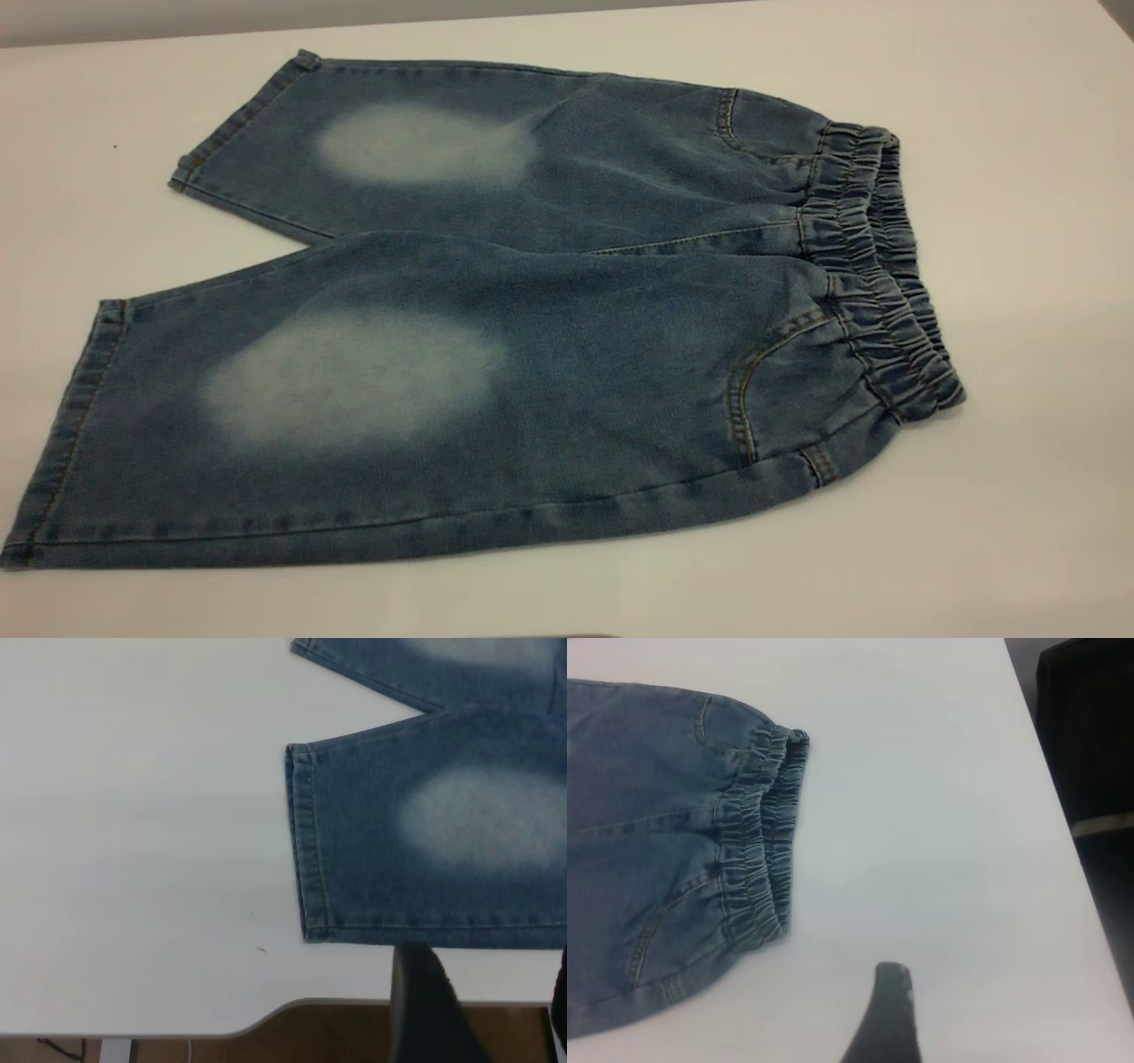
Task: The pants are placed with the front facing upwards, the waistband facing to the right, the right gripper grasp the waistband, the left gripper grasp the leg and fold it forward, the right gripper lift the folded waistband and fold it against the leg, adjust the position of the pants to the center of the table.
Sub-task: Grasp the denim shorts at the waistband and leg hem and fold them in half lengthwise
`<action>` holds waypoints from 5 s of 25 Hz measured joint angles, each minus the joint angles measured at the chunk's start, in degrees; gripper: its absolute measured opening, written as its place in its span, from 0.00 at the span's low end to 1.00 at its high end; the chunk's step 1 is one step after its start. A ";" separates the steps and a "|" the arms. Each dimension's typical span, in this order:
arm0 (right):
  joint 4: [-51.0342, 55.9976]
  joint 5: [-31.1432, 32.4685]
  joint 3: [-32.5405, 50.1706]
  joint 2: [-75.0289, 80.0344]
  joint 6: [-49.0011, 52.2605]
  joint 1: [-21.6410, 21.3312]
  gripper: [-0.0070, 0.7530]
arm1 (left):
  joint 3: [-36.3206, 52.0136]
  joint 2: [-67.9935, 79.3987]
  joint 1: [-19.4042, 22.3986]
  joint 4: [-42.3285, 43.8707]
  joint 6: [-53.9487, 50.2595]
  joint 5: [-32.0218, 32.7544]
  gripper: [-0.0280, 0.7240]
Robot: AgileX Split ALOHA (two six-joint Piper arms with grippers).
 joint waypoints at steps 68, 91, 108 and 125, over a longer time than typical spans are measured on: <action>34.24 -15.21 -1.23 47.23 -25.34 0.00 0.77 | -5.69 41.22 0.00 -13.82 27.61 -16.46 0.64; 83.23 -27.49 -2.85 107.49 -67.61 0.00 0.78 | -6.95 79.67 -8.49 -27.35 39.59 -37.24 0.75; 86.42 -24.75 -10.05 121.57 -71.43 0.00 0.77 | -12.09 86.31 -12.70 -27.55 39.89 -38.60 0.75; 84.33 -16.79 -10.83 124.54 -77.79 -0.18 0.77 | -12.28 86.31 -12.70 -27.55 39.84 -38.60 0.75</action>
